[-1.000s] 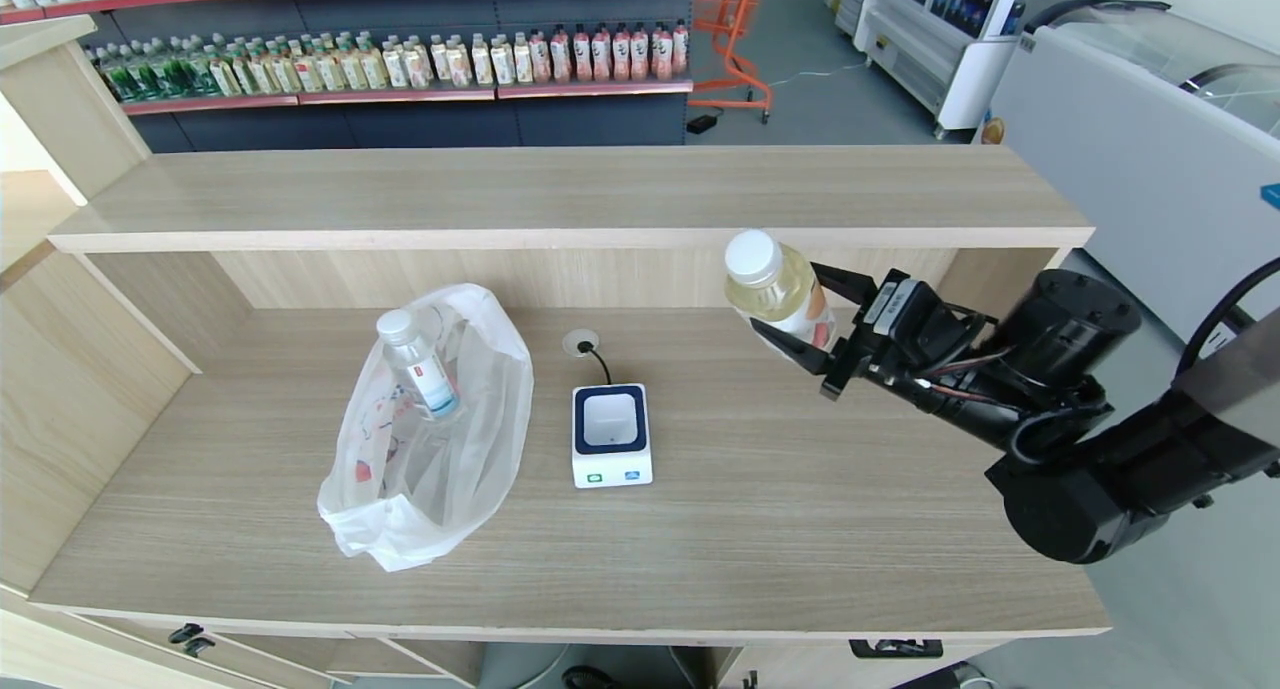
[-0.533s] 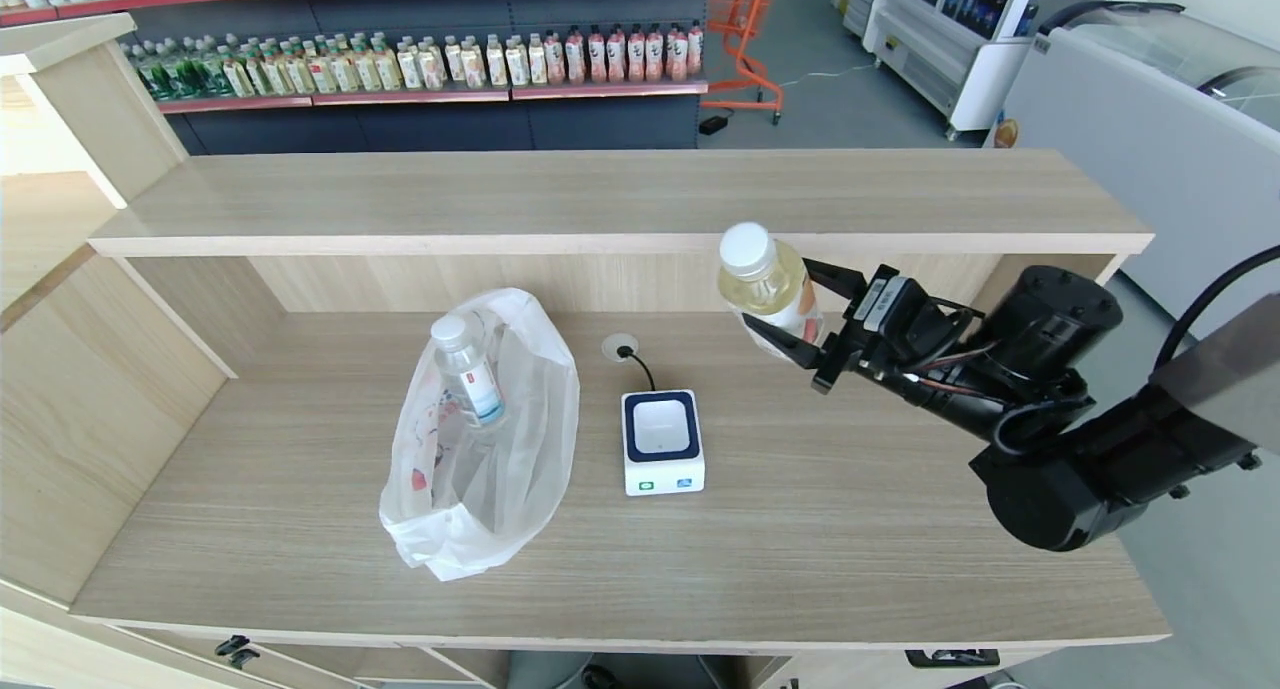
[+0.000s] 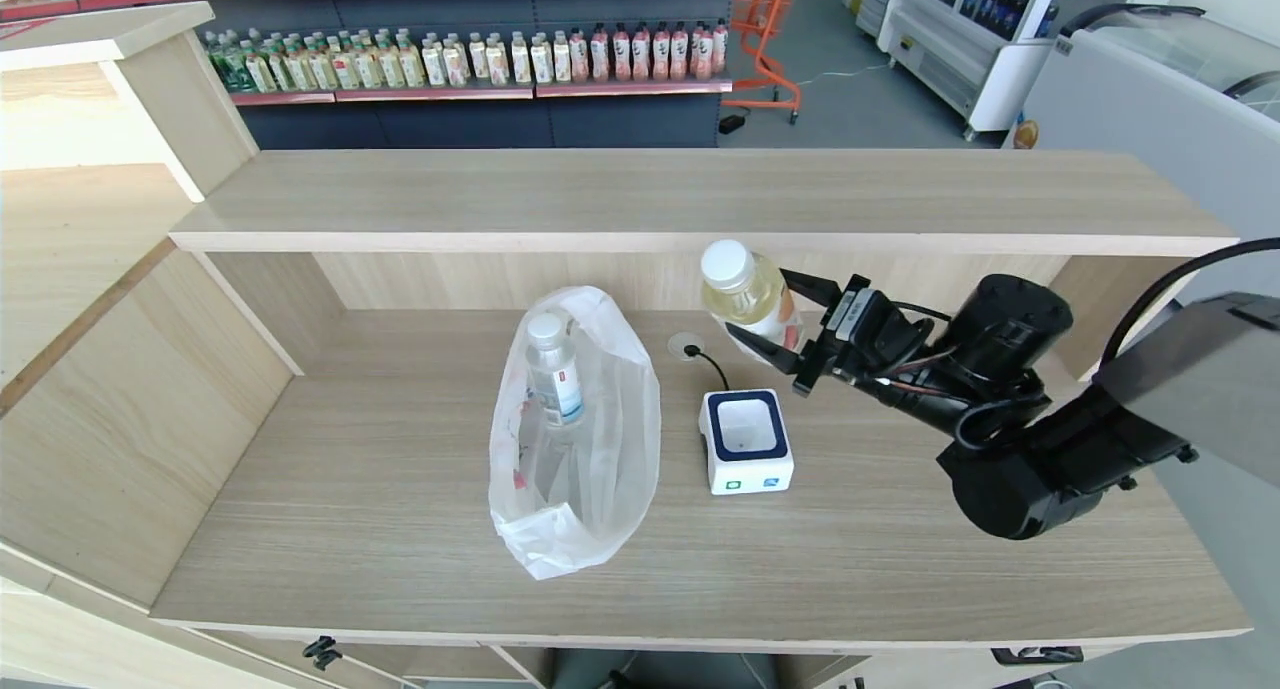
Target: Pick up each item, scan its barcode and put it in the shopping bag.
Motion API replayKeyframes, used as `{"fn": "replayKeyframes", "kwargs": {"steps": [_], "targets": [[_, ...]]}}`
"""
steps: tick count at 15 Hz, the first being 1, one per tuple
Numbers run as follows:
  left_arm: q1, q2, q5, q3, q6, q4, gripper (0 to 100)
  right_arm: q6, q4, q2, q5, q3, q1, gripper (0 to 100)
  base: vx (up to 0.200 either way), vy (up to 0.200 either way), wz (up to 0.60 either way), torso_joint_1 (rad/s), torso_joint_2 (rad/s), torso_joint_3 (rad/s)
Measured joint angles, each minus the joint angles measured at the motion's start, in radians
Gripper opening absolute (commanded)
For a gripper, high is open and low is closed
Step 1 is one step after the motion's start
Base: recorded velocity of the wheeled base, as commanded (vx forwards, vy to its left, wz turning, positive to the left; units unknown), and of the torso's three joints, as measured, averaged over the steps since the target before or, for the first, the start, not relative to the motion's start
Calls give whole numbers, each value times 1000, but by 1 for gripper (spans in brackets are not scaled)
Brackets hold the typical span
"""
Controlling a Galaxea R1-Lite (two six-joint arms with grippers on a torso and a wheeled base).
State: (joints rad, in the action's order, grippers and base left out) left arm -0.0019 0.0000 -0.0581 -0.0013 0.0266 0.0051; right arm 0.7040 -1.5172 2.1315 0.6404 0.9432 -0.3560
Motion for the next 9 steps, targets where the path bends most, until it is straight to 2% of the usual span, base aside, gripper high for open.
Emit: {"fn": "replayKeyframes", "kwargs": {"steps": [9], "targets": [[1,0,-1,0,1,0,100,30,-55,99,50,0,32,0,0,0,0,0,0,0]]}}
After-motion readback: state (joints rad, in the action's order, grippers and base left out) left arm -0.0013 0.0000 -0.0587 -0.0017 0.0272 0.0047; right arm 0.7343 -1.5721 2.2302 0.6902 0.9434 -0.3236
